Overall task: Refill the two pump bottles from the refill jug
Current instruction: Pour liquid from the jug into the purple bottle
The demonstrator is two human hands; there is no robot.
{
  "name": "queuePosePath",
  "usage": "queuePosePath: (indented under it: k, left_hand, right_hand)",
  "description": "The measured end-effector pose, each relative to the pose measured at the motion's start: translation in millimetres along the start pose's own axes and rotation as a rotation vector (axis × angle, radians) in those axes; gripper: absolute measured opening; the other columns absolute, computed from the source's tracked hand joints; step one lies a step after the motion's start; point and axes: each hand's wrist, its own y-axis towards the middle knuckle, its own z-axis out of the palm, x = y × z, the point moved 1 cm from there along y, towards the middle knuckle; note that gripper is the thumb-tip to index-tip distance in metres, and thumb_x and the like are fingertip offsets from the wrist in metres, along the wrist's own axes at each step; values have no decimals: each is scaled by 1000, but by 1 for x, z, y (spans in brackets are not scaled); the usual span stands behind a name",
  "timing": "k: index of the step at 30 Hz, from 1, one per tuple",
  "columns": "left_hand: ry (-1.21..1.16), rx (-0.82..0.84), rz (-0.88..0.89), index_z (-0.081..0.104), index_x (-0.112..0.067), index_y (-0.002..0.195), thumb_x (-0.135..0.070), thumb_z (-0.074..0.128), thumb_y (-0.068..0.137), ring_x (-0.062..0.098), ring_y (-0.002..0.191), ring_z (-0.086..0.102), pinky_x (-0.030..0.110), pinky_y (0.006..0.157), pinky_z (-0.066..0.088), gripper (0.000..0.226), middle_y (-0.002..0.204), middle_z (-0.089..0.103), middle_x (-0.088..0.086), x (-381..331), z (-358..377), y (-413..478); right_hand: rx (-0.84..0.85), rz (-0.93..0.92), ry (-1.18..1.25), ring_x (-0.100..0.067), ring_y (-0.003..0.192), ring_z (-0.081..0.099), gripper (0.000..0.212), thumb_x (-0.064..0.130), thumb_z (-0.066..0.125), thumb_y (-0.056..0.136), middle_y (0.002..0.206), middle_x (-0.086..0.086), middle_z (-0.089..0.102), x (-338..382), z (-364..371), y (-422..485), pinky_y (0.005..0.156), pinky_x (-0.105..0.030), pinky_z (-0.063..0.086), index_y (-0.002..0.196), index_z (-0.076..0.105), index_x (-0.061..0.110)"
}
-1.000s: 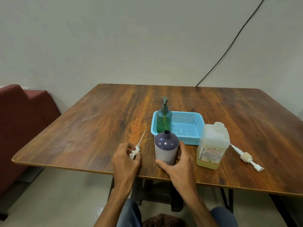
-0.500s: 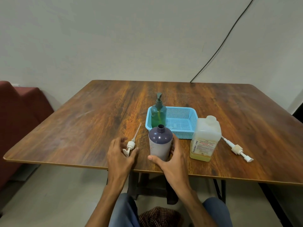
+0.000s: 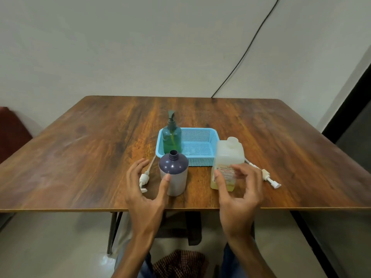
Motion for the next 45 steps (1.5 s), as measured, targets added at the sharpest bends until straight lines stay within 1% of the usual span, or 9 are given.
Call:
queuePosePath:
  k: [5, 9, 13, 16, 22, 27, 32, 38, 45]
  left_hand:
    - [-83, 167, -114, 37, -26, 144, -48, 82, 69, 3, 132, 46, 15, 103, 43, 90, 141, 46, -17, -4, 24, -5]
    - [-79, 198, -144, 33, -27, 147, -35, 90, 69, 4, 132, 47, 34, 107, 47, 97, 143, 46, -14, 0, 35, -5]
    - [-62, 170, -160, 36, -25, 145, -28, 90, 70, 7, 127, 53, 42, 103, 51, 93, 138, 51, -12, 6, 39, -1]
    - [-61, 174, -178, 39, -25, 143, -30, 89, 71, 9, 124, 55, 43, 99, 53, 88, 136, 55, -9, 8, 40, 0]
    - [-55, 204, -196, 37, -27, 144, -36, 89, 70, 7, 127, 53, 38, 101, 53, 91, 139, 52, -10, 11, 45, -1]
    - [-59, 208, -185, 38, -24, 146, -37, 89, 69, 7, 129, 51, 33, 104, 51, 94, 142, 51, -8, 10, 45, -1]
    - [-55, 219, -173, 40, -23, 147, -36, 89, 68, 3, 128, 51, 35, 103, 52, 94, 143, 52, -8, 7, 47, -2]
    - [-64, 237, -139, 43, -21, 147, -29, 92, 68, 1, 127, 53, 34, 103, 52, 94, 141, 56, -8, 4, 46, 0]
    - [-63, 263, -101, 44, -19, 147, -31, 92, 66, -1, 127, 53, 26, 104, 50, 95, 140, 57, -9, 1, 47, 1]
  right_hand:
    - [49, 219, -16, -14, 125, 48, 90, 41, 91, 65, 135, 4, 47, -37, -1, 20, 95, -35, 52, 138, 43, 21]
    - [338, 389, 149, -10, 134, 46, 105, 43, 94, 60, 144, 15, 45, -58, 5, 29, 101, -36, 53, 144, 33, 42]
    - [466, 459, 235, -11, 128, 54, 105, 31, 93, 61, 143, 7, 51, -70, 6, 41, 88, -22, 57, 148, 35, 31]
    - [506, 465, 220, -14, 125, 57, 108, 31, 95, 57, 140, 7, 55, -74, 4, 49, 89, -29, 59, 149, 38, 29]
    - [566, 247, 36, -7, 117, 58, 94, 35, 99, 51, 127, 14, 60, -58, 2, 62, 84, -23, 58, 133, 53, 32]
    - [594, 79, -96, -8, 117, 54, 92, 39, 98, 53, 126, 13, 59, -43, -2, 76, 87, -29, 57, 134, 53, 30]
    - [637, -72, -251, -6, 113, 52, 95, 37, 98, 53, 126, 8, 59, -33, -1, 91, 84, -16, 48, 136, 54, 26]
    - [686, -207, -464, -19, 112, 53, 98, 37, 97, 52, 124, -1, 60, -23, 1, 102, 91, -40, 52, 139, 53, 20]
    - [667, -348, -642, -27, 103, 58, 97, 34, 98, 48, 115, -9, 63, -17, -2, 103, 80, -36, 47, 134, 57, 15]
